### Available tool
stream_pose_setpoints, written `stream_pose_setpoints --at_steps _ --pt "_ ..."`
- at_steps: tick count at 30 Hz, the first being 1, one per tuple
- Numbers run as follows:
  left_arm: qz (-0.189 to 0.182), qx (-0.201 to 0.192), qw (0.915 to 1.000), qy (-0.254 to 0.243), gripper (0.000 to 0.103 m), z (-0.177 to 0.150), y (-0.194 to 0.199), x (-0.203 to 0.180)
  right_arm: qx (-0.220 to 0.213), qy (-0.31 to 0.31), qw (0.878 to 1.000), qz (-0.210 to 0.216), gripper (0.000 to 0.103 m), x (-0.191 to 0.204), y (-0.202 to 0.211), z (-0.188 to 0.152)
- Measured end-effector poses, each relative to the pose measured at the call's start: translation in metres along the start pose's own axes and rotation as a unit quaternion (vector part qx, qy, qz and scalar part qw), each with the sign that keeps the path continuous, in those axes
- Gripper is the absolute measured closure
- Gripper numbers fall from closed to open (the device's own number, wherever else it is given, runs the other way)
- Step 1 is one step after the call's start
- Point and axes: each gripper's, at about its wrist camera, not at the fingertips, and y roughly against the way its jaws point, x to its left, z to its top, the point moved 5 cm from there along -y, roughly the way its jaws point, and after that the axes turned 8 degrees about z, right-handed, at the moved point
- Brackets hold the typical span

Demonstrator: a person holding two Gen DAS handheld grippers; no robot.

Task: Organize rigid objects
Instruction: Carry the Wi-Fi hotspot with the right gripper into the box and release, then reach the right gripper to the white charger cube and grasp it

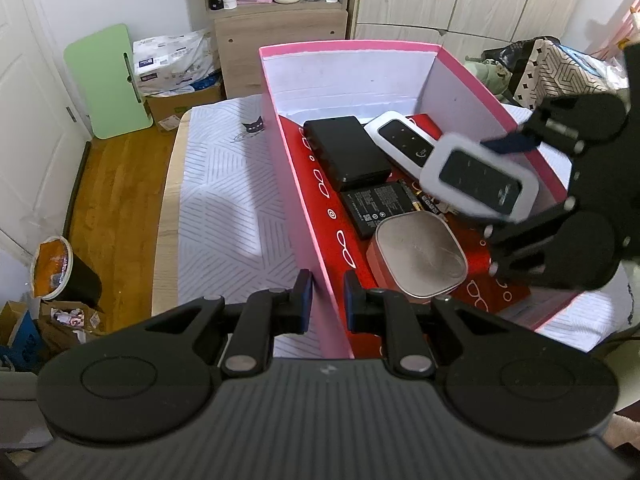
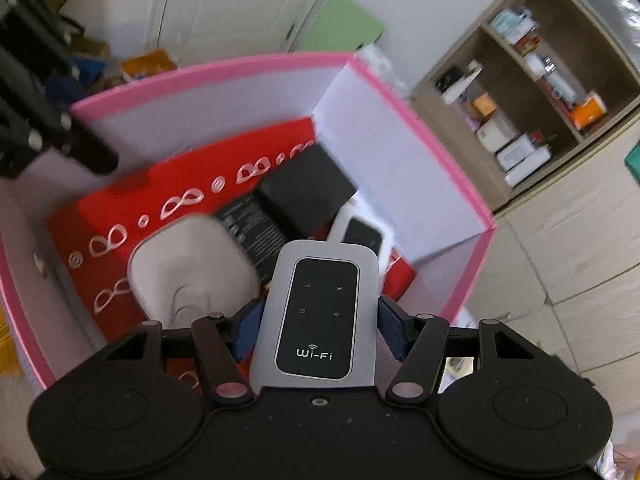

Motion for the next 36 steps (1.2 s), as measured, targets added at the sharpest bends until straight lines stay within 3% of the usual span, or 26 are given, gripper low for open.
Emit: stream_pose_setpoints --at_steps 4,7,9,13,17,21,26,28,31,36 --pt "-0.002 0.001 1.0 0.002 0.089 0.0 0.0 0.001 0.025 -0.008 1.0 0.01 0.037 0.007 -0.003 -0.003" --pt "-0.003 0.0 1.0 0.002 0.089 0.0 0.0 0.001 0.009 -0.03 0.999 0.014 0.038 0.003 0.005 -0.002" --pt "-0.005 0.0 1.0 0.002 0.089 0.0 0.0 0.002 -0.011 -0.056 0.998 0.035 0.032 -0.003 0.016 -0.003" --pt "-0.004 0.001 1.0 0.002 0.088 0.001 0.0 0.002 -0.051 -0.105 0.992 0.057 0.03 -0.024 0.04 -0.007" --pt "-0.001 0.002 1.0 0.002 0.087 0.001 0.0 0.001 -0.098 -0.161 0.979 0.076 0.029 -0.048 0.065 -0.02" --pt "0.001 0.002 1.0 0.002 0.087 0.0 0.0 0.0 -0.174 -0.202 0.962 0.056 0.029 -0.073 0.092 -0.047" --pt "0.007 0.004 1.0 -0.003 0.087 0.001 0.0 -0.003 -0.204 -0.256 0.943 0.055 0.03 -0.103 0.1 -0.09" --pt "0.009 0.005 0.9999 -0.003 0.087 0.002 0.0 -0.003 -0.211 -0.272 0.937 0.057 0.035 -0.11 0.097 -0.109" --pt "0.017 0.004 0.9998 -0.007 0.087 0.002 0.0 -0.006 -0.214 -0.273 0.937 0.047 0.054 -0.112 0.087 -0.131" --pt "0.021 0.004 0.9997 -0.006 0.087 0.001 0.001 -0.007 -0.243 -0.244 0.937 0.058 0.056 -0.098 0.071 -0.155"
